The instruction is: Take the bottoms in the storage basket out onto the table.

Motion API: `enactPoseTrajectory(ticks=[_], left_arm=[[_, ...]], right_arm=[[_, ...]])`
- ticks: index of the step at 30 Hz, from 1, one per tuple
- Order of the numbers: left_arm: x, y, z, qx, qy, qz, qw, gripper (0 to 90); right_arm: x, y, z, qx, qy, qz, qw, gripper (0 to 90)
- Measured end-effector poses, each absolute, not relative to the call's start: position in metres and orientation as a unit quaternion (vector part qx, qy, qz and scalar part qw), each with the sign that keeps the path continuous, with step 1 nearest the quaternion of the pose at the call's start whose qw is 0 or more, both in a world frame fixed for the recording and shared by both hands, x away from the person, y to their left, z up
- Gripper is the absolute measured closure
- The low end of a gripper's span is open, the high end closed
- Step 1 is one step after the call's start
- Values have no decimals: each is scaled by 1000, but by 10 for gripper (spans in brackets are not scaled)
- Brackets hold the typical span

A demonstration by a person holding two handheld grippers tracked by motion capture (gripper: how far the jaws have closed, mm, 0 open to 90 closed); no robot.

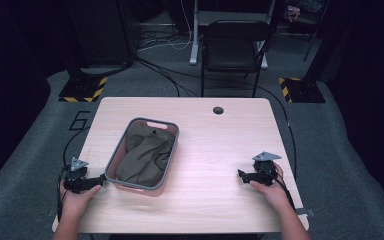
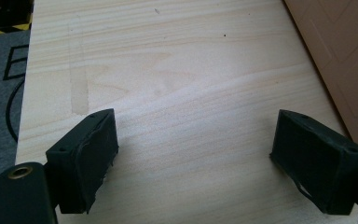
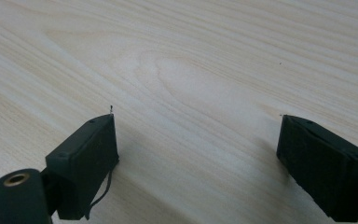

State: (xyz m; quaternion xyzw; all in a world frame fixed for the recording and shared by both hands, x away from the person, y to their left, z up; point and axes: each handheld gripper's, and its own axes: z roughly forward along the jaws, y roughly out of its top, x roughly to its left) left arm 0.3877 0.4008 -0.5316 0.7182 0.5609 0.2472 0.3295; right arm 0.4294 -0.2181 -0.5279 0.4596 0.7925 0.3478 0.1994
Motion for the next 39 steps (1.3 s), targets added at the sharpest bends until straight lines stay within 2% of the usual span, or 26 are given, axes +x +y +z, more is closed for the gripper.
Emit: enactPoseTrajectory(ticks=[25, 32, 39], left_arm=[[390, 403, -530, 705, 575, 252, 329, 207], [389, 407, -525, 696, 594, 229, 334, 270], [387, 407, -518, 696, 600, 211, 333, 288]], right_arm=[[429, -218, -528, 461, 792, 347, 199, 119], [428, -218, -528, 462, 791, 347, 198, 119], [428, -218, -528, 462, 791, 347, 198, 119]])
